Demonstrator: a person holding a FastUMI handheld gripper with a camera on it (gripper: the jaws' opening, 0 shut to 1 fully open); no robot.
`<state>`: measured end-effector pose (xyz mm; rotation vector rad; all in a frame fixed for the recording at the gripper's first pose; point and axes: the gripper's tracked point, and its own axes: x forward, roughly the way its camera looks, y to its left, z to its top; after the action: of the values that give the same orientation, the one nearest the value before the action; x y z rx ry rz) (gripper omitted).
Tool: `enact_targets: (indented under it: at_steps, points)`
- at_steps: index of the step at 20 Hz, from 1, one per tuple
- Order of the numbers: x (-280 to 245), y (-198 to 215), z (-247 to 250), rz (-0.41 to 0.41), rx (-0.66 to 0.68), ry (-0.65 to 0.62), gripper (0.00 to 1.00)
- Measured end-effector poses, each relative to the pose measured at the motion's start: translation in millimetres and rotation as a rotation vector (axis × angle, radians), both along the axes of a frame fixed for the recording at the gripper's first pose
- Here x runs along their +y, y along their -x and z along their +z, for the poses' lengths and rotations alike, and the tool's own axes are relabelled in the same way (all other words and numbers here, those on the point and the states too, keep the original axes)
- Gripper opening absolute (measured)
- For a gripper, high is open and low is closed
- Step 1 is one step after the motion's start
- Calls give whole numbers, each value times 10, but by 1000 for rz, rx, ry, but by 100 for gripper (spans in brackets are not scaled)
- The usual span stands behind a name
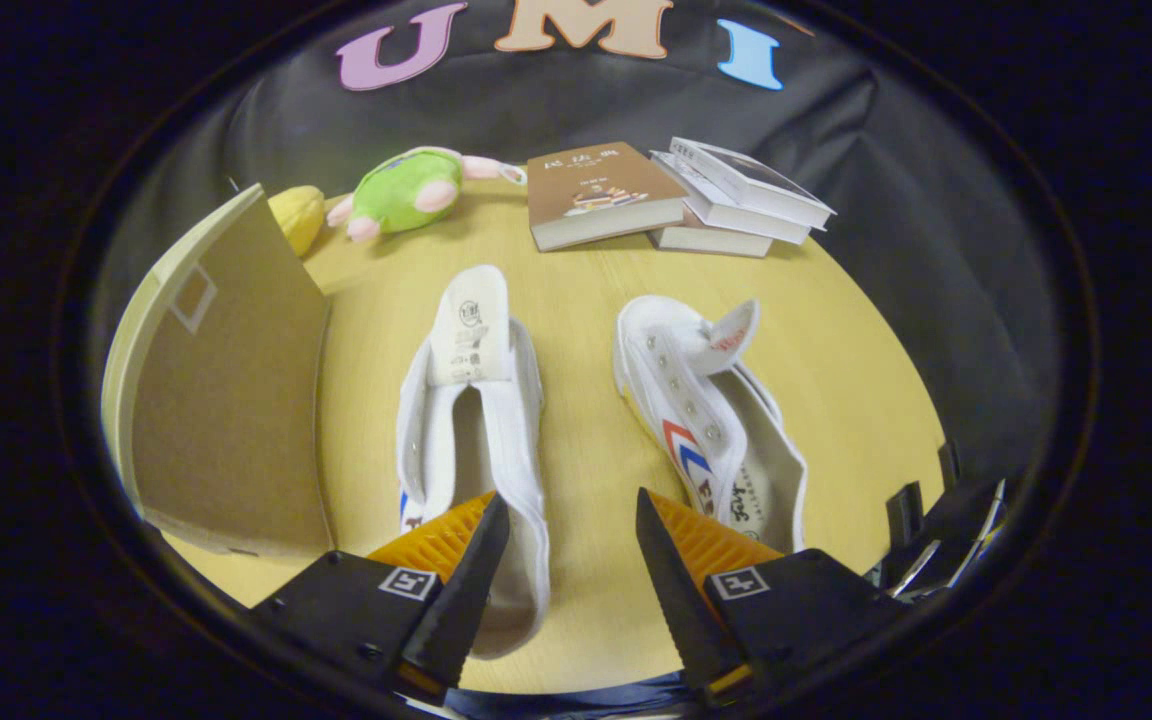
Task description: Open the storage box then place both shoes into the box .Put the left shoe in first, then the right shoe, with the right side of both shoes facing outward in a uniform manner.
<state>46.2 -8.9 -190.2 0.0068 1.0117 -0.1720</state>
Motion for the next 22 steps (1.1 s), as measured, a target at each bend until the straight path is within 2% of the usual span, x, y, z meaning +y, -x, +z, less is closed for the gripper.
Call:
enact_targets:
  at_steps: [8,14,15,19,21,22]
  points:
    - [55,-413,-116,34,41,-46,80]
    - [107,-458,-215,30,71,-58,62]
    - [129,-462,-215,27,72,-68,61]
    - [180,-454,-240,14,83,-84,47]
    - [181,-434,-251,-22,90,-101,48]
    - [217,-447,-260,-37,82,-127,44]
